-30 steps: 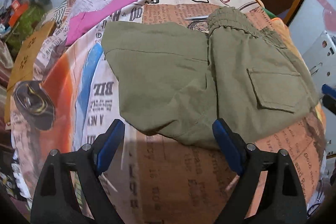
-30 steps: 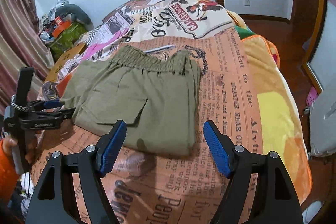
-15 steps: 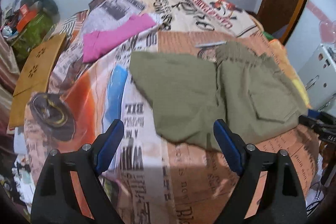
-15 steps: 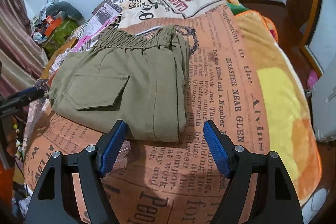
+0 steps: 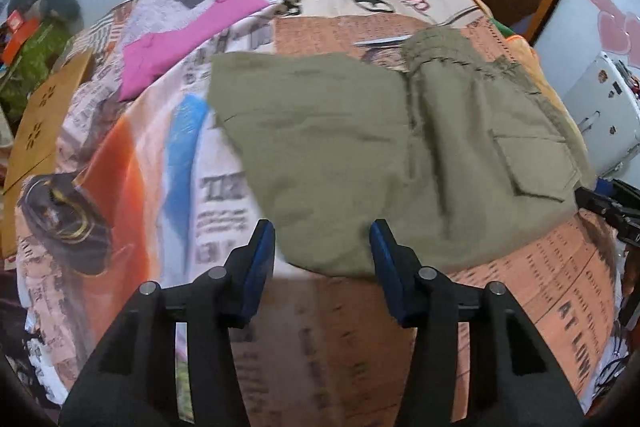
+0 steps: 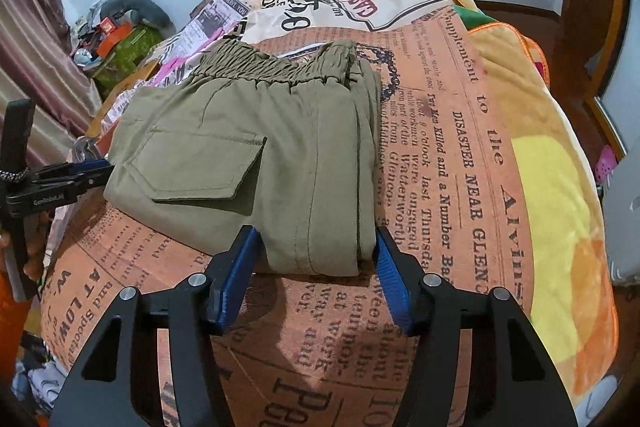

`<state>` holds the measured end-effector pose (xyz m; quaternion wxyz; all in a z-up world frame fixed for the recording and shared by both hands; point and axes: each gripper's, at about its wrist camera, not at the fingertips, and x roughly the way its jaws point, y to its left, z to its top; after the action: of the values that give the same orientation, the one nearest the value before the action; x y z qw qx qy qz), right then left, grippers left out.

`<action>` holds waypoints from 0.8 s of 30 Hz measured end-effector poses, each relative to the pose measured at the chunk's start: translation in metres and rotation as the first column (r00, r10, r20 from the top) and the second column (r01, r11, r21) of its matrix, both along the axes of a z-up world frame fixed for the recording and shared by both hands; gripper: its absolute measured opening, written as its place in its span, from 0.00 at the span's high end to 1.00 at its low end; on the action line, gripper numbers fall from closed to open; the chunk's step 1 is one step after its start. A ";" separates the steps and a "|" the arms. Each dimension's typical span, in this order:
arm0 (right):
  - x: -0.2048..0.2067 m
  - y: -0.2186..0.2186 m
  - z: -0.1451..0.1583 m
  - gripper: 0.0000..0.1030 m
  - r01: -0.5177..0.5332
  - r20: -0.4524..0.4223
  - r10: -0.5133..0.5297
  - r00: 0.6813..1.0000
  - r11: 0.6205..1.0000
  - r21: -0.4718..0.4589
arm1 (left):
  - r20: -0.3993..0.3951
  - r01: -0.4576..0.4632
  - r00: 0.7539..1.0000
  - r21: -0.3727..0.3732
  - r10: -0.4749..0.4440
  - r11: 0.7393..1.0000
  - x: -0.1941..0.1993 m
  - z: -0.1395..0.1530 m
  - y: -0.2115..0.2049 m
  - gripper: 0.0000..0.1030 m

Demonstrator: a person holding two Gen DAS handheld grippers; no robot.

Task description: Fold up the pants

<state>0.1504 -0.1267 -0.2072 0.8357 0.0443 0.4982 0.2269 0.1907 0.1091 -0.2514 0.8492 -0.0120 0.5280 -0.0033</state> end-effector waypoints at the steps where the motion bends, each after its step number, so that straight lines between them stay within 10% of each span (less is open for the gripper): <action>1: 0.000 0.000 0.000 0.47 0.000 -0.002 0.000 1.000 1.000 0.001 | 0.000 -0.009 1.000 -0.015 0.009 1.000 -0.004 0.000 0.007 0.50; 12: 0.000 0.000 0.000 0.47 0.004 -0.002 -0.004 1.000 1.000 0.000 | -0.001 -0.094 0.995 0.123 0.095 0.988 -0.017 0.008 0.024 0.52; 24: 0.017 0.000 0.031 0.47 0.023 0.090 -0.024 0.996 1.000 0.013 | 0.069 -0.093 0.993 -0.011 0.094 0.996 0.010 0.040 0.040 0.52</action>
<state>0.1673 -0.1270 -0.1759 0.8597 0.0451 0.4580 0.2218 0.2006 0.1487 -0.2119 0.8660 -0.0400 0.4972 0.0341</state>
